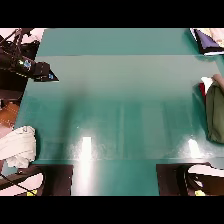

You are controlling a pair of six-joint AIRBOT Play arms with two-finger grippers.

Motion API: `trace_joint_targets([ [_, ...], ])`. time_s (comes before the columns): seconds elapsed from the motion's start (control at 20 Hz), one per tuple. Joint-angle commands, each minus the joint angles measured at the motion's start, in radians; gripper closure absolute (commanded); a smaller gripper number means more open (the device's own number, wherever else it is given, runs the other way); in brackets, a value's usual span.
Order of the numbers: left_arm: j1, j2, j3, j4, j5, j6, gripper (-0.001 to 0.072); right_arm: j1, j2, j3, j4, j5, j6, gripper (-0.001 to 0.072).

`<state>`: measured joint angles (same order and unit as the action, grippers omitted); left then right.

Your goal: Fold the shirts.

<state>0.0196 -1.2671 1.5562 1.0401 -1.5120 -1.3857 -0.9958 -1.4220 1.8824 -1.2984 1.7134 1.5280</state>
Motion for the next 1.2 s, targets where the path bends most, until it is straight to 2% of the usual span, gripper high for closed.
trace_joint_targets([
  [0.0,0.0,0.001,0.0,0.0,0.0,0.012,0.0682,-0.035,0.001,0.0,-0.039,0.121,0.032,0.0194],
  [0.35,0.0,0.001,0.0,-0.001,0.013,0.032,0.0682,0.019,0.052,0.0,-0.022,0.097,0.076,0.0198],
  [0.55,0.0,0.001,0.0,-0.008,0.017,0.024,0.0682,0.177,0.097,0.0,0.166,0.043,0.08,0.0206],
  [0.6,0.0,0.001,0.0,-0.008,0.021,0.024,0.0682,0.238,0.11,0.0,0.203,0.04,0.08,0.0283],
  [0.7,0.0,0.001,0.0,-0.008,0.024,0.024,0.0682,0.372,0.136,0.0,0.216,0.04,0.079,0.07],
  [1.0,0.0,0.001,0.0,-0.008,0.07,0.024,0.0682,0.746,0.192,0.0,0.2,-0.013,0.077,0.0696],
  [1.15,0.0,0.001,0.0,-0.008,0.095,0.024,0.0682,0.861,0.2,0.0,0.195,-0.039,0.077,0.0695],
])
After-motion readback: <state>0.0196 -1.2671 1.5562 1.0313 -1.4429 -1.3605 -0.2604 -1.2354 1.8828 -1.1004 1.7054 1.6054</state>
